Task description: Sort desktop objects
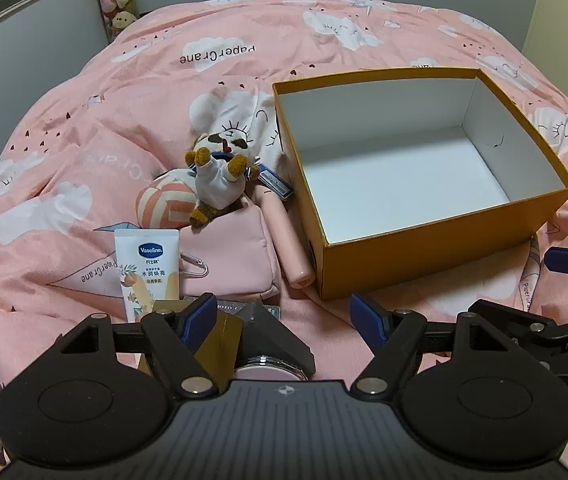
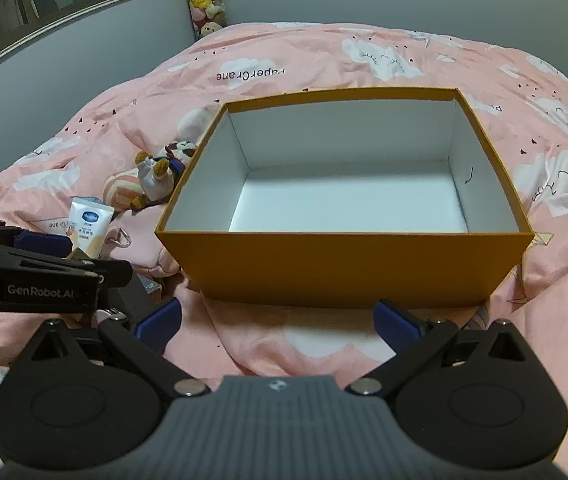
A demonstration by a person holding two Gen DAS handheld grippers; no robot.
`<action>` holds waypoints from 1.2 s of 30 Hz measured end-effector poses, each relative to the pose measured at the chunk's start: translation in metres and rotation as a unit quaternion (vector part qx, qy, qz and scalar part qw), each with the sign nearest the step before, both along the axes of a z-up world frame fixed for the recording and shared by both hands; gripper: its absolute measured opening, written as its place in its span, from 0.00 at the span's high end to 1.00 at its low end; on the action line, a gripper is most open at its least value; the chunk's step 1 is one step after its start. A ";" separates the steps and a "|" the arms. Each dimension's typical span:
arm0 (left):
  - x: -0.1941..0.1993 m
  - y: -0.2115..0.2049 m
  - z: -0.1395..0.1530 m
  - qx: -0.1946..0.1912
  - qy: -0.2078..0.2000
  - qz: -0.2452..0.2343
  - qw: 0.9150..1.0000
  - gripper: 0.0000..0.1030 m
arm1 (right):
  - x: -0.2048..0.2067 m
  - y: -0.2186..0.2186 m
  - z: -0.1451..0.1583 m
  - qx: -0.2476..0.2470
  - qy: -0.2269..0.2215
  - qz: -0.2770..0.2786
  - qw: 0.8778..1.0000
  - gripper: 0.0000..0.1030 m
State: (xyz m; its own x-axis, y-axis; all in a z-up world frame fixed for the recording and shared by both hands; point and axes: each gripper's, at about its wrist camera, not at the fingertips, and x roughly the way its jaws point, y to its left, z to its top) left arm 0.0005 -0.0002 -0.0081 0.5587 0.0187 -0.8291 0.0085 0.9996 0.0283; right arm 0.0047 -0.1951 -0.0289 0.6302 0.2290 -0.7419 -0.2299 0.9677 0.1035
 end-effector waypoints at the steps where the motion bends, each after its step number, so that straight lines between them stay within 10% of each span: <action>1: 0.000 0.000 0.000 0.000 0.001 0.000 1.000 0.16 | 0.000 0.000 -0.001 -0.001 0.002 0.000 1.000 0.01; 36: 0.000 -0.002 0.000 0.000 0.001 -0.001 1.000 0.16 | 0.004 0.005 -0.009 -0.011 0.021 -0.005 1.000 0.01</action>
State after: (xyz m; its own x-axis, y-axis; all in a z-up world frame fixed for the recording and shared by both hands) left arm 0.0002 -0.0019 -0.0076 0.5573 0.0183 -0.8301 0.0100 0.9995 0.0287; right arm 0.0083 -0.1904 -0.0381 0.5998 0.2062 -0.7731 -0.2169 0.9719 0.0910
